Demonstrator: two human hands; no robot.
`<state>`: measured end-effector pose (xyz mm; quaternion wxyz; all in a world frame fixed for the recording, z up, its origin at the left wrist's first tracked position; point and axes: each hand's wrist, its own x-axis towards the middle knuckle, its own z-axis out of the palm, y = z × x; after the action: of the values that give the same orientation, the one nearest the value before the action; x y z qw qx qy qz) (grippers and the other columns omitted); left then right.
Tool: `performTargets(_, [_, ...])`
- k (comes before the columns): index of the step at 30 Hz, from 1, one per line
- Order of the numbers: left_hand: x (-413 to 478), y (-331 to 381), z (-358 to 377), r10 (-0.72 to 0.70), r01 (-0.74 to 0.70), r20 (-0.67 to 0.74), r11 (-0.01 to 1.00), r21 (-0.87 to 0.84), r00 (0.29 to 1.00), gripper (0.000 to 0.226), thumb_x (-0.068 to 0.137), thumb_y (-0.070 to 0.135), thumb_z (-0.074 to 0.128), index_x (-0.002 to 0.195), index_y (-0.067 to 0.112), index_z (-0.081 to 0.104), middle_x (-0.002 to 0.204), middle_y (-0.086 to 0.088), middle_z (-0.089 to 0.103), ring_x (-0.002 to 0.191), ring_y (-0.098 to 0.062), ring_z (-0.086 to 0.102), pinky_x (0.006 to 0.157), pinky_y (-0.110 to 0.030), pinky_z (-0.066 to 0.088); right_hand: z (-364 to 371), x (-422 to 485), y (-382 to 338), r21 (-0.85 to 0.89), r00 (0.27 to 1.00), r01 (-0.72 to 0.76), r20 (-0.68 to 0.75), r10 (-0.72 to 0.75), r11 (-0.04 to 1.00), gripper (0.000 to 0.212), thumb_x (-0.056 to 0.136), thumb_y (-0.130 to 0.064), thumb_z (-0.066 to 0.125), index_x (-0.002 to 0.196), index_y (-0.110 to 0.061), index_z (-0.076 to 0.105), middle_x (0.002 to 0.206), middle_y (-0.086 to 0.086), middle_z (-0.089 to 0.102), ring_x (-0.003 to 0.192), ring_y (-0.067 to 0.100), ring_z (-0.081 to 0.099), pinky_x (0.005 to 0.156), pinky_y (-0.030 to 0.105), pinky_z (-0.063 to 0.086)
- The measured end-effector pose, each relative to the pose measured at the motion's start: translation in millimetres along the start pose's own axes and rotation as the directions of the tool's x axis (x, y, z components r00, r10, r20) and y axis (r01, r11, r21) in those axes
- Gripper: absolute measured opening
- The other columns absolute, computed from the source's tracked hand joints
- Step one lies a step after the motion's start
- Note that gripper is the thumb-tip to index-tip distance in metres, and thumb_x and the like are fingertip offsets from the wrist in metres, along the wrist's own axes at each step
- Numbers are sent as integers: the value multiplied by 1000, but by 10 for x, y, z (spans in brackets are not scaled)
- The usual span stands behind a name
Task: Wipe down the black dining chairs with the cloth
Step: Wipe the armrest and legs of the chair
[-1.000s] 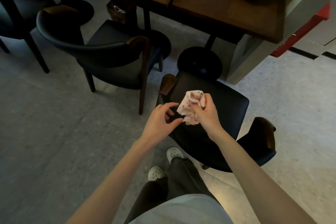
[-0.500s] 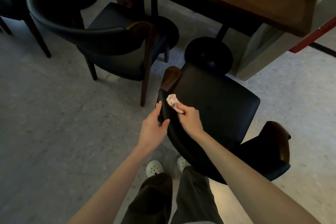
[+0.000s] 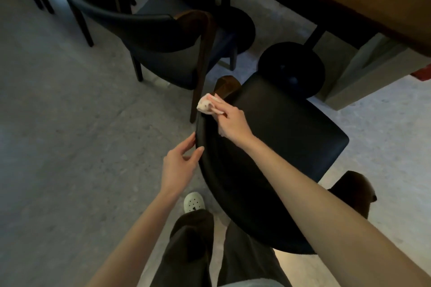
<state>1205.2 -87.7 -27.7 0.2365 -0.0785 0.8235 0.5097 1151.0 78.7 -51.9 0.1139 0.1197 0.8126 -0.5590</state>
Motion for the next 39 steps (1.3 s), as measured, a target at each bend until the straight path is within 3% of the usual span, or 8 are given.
performTargets(3, [-63,-30,56,-30,31,30,999,-41,999,56,96,17,55,146,31,35,143,10,48,109,-4,62,98,-36,51,197,-112,90,-78,1000,24,3,-24,997,54,97,4,37,145,-19,41,157,-5,29,146,11,19,113,16,10])
performTargets(9, [-116,-4,88,-143,147,34,962,-228,989,52,98,15,51,146,29,36,142,7,48,117,-5,53,101,-35,48,-45,-1053,464,13,957,4,291,-7,1000,52,96,6,41,142,-20,42,142,-22,35,132,-15,22,114,10,16])
performTargets(15, [-191,-7,227,-153,131,-86,967,-217,985,49,100,19,49,145,32,37,147,5,44,130,-13,47,107,-42,43,-656,-1348,627,-158,774,4,626,97,987,55,91,6,47,130,-32,56,119,-31,60,114,-12,53,104,24,43])
performTargets(17, [-239,-3,262,-147,121,-107,968,-220,983,49,100,18,48,146,30,36,148,4,44,130,-13,48,107,-43,43,-749,-1215,481,-105,834,-18,548,73,994,63,91,10,42,127,-40,55,93,-34,67,85,-9,63,84,18,51])
performTargets(21, [-428,-6,316,-123,92,-115,965,-248,986,53,97,11,52,146,25,36,146,6,44,126,-12,51,104,-36,46,-463,-683,261,-40,965,44,261,-32,998,57,92,6,44,140,-26,49,141,-8,52,127,11,51,109,31,41])
performTargets(26, [-619,-138,340,-129,80,-119,934,-348,984,51,94,6,57,141,22,45,139,5,53,110,-5,62,86,-20,54,50,-655,273,-108,980,53,195,-31,993,56,97,0,40,149,-21,37,152,2,39,138,21,39,114,31,32])
performTargets(35, [-624,-141,362,-150,92,-128,922,-375,980,50,96,6,54,142,21,43,140,1,52,116,-7,58,86,-21,54,-839,-1688,825,-191,717,125,696,44,974,56,97,3,44,141,-33,43,147,-22,41,134,-9,34,114,22,32])
performTargets(39, [-629,-154,376,-183,110,-132,896,-429,974,48,95,7,56,140,21,47,134,5,57,109,-3,60,79,-19,56,-773,-1419,649,-30,835,32,550,-10,999,69,94,6,40,130,-51,51,121,-8,60,91,0,59,78,24,50])
